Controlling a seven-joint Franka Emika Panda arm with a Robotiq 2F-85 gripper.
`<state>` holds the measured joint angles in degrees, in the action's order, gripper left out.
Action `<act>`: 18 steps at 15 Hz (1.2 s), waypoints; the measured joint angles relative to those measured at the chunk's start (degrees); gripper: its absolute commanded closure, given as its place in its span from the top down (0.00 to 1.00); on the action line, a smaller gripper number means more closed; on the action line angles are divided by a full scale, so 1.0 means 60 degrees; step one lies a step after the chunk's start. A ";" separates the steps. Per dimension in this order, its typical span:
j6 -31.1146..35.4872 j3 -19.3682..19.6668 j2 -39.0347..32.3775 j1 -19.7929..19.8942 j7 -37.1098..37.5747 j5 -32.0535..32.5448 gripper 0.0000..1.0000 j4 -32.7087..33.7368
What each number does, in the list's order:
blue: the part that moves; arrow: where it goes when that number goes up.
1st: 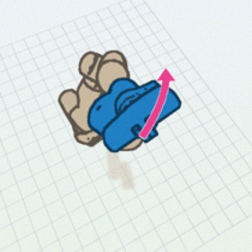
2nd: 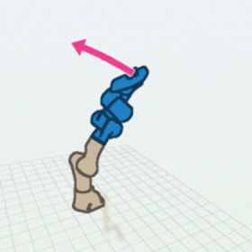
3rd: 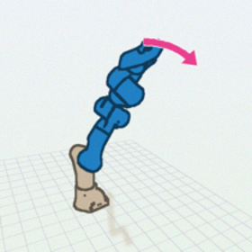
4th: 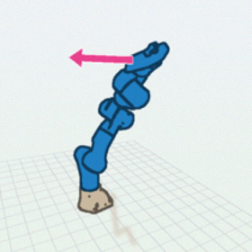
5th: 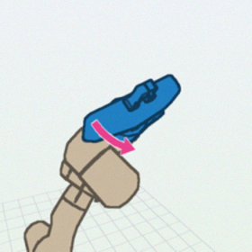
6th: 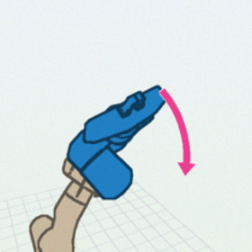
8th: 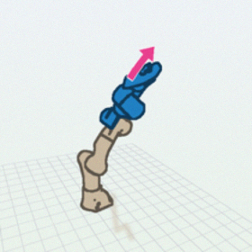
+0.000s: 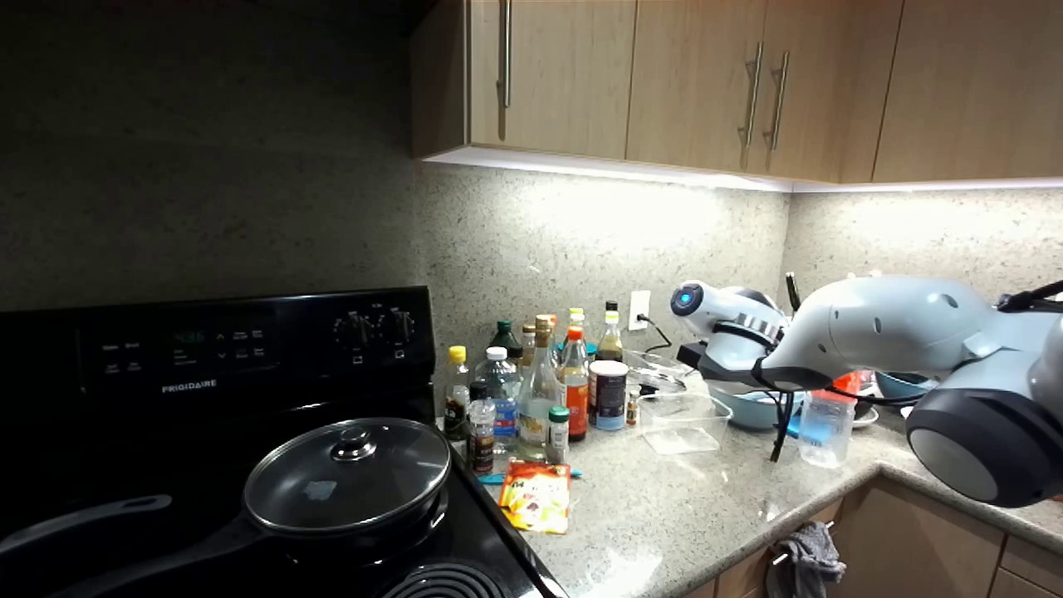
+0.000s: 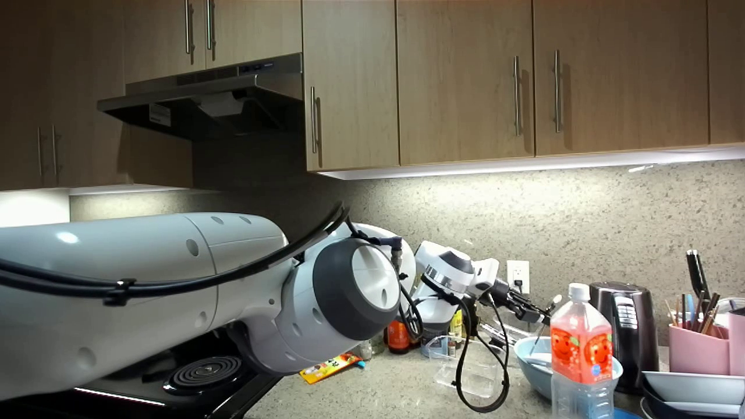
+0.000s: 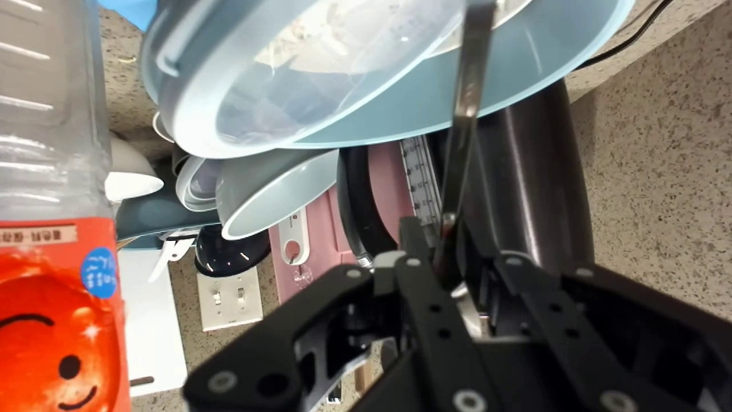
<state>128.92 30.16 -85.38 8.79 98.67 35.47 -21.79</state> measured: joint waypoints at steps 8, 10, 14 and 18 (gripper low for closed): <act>0.0010 0.0001 0.0000 -0.0005 -0.0149 0.0037 0.99 0.0000; 0.0010 0.0001 0.0000 -0.0005 -0.0149 0.0037 1.00 0.0000; 0.0010 0.0020 0.0000 -0.0005 -0.0149 0.0102 1.00 0.0001; 0.0010 0.0022 0.0000 -0.0005 -0.0149 0.0130 1.00 0.0001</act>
<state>128.98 30.30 -85.38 8.76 97.77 36.25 -21.78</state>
